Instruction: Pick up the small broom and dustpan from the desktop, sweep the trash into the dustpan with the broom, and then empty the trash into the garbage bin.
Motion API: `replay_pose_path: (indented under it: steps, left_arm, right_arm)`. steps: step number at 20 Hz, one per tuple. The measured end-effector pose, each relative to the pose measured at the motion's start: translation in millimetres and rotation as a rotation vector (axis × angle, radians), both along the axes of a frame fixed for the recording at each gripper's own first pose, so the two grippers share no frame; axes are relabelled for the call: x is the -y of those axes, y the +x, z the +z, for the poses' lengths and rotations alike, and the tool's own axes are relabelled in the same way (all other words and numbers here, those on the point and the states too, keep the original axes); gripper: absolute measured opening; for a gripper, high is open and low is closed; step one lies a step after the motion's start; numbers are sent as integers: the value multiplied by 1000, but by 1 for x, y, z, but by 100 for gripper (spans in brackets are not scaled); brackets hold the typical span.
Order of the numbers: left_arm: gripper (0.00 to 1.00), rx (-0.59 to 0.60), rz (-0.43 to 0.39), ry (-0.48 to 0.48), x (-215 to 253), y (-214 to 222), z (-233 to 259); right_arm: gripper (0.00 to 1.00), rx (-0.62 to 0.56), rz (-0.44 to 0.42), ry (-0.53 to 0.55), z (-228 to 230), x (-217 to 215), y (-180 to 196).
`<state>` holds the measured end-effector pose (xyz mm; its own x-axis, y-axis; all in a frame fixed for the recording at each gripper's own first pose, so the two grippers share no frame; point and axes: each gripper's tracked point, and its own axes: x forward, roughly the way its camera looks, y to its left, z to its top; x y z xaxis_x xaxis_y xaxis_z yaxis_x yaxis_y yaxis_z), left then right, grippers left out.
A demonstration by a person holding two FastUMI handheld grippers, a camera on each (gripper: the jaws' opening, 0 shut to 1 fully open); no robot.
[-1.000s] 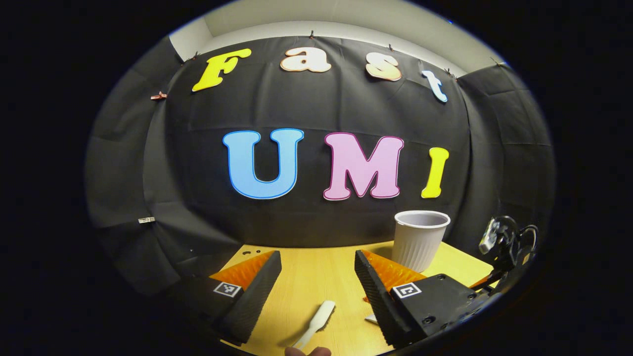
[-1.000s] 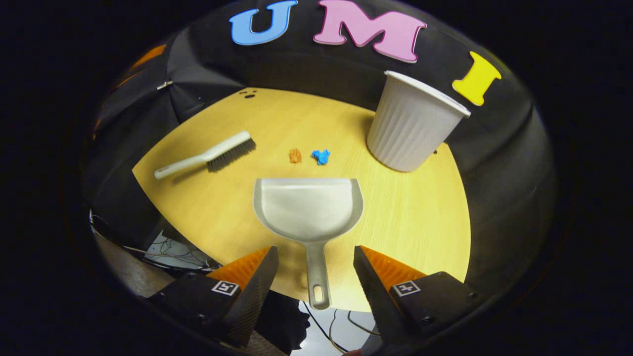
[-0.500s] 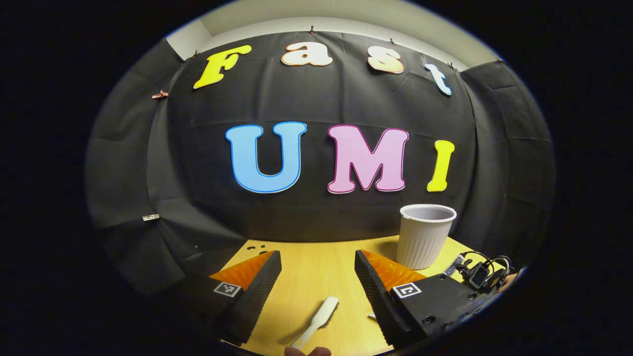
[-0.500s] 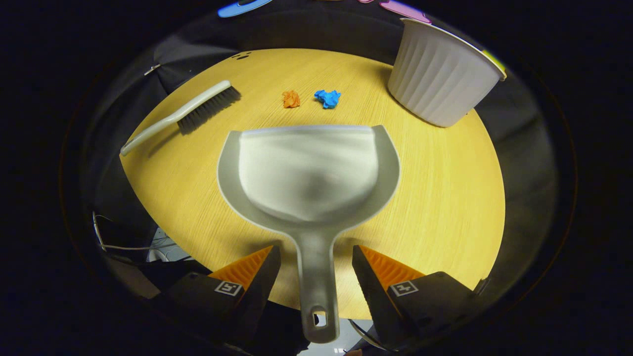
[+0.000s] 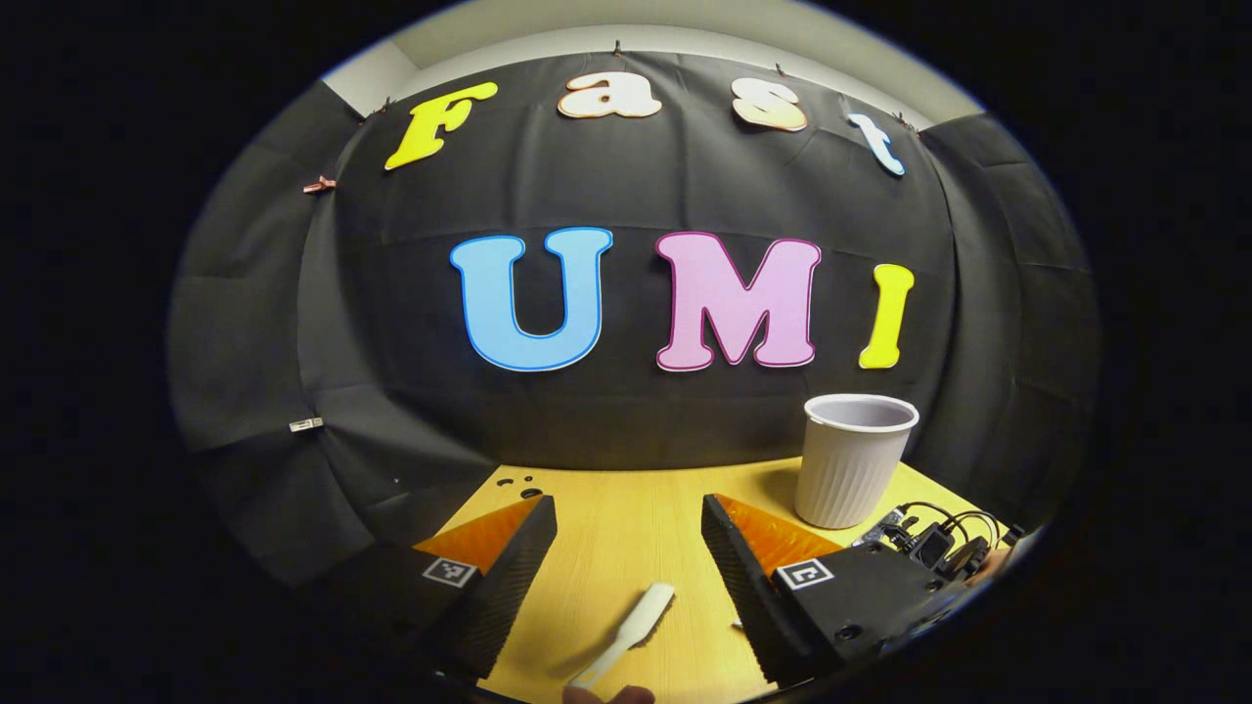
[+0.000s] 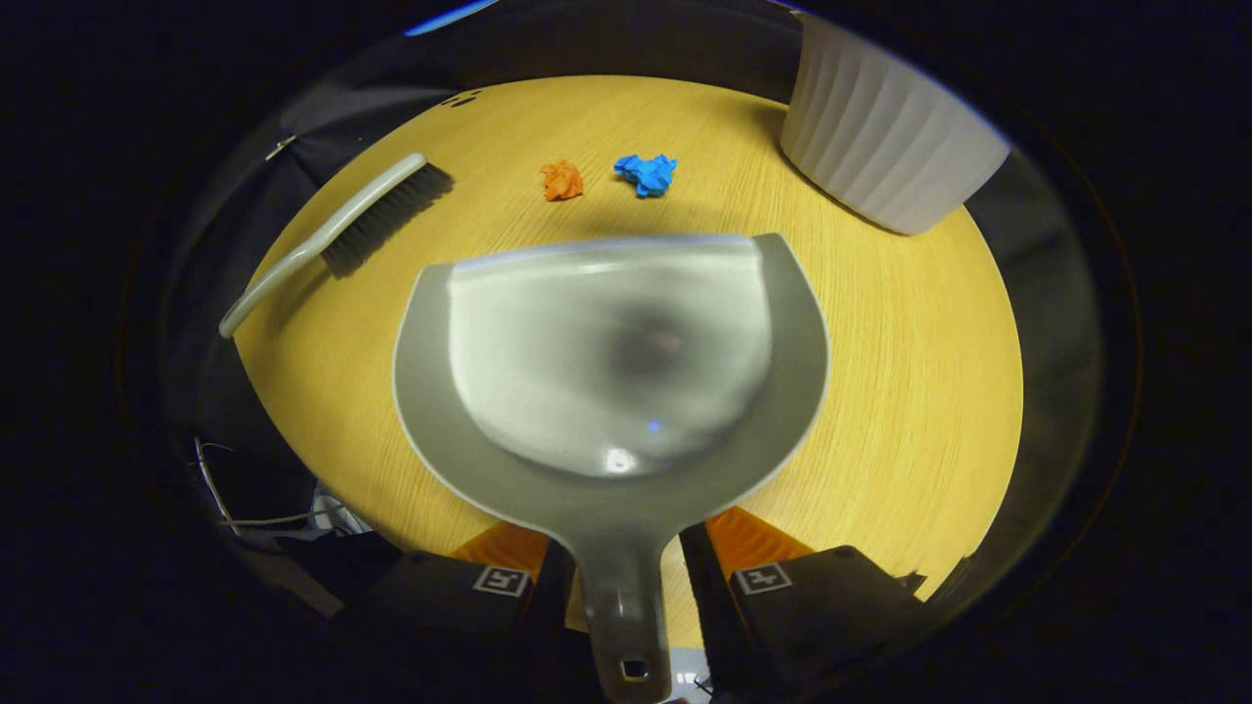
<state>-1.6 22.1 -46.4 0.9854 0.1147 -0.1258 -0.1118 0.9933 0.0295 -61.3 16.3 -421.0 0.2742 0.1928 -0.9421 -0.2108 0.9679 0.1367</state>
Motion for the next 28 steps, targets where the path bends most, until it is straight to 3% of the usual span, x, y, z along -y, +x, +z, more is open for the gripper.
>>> replay_pose_path:
  steps: [2,5,6,8,9,10,12,17,19,20,22,24,25,28]
  left_arm:
    - [95,-10,6,-1,1,4,-2]
    - [95,-21,12,4,2,10,-6]
    - [95,-30,12,7,1,12,-9]
    - [95,-52,8,18,0,16,-16]
    - [94,-74,5,20,-2,17,-22]
    - [94,-98,3,19,-5,18,-28]
    - [94,-165,-14,16,-7,19,-46]
    - [94,-421,-85,19,-12,20,-116]
    - [95,-559,-144,23,-11,17,-154]
    - [96,-622,-181,22,-8,14,-172]
    - [96,-749,-244,8,-7,6,-207]
    - [95,-849,-261,5,-11,6,-237]
    - [94,-931,-272,16,-15,5,-261]
    - [92,-1040,-291,39,-21,11,-298]
  right_arm:
    - [45,-12,11,-9,0,0,2]
    - [39,16,35,-11,1,-2,5]
    - [44,28,40,-7,1,-2,6]
    - [38,58,59,11,4,-3,7]
    - [43,70,67,21,4,-2,6]
    - [36,77,76,27,4,-2,5]
    - [36,83,91,41,9,2,1]
    - [36,130,142,31,29,22,-4]
    - [31,137,152,22,35,31,-7]
    - [36,138,150,23,37,34,-8]
    - [36,139,139,25,39,40,-10]
    - [41,141,125,23,39,45,-11]
    - [36,139,118,22,40,50,-15]
    - [35,129,108,13,38,58,-20]
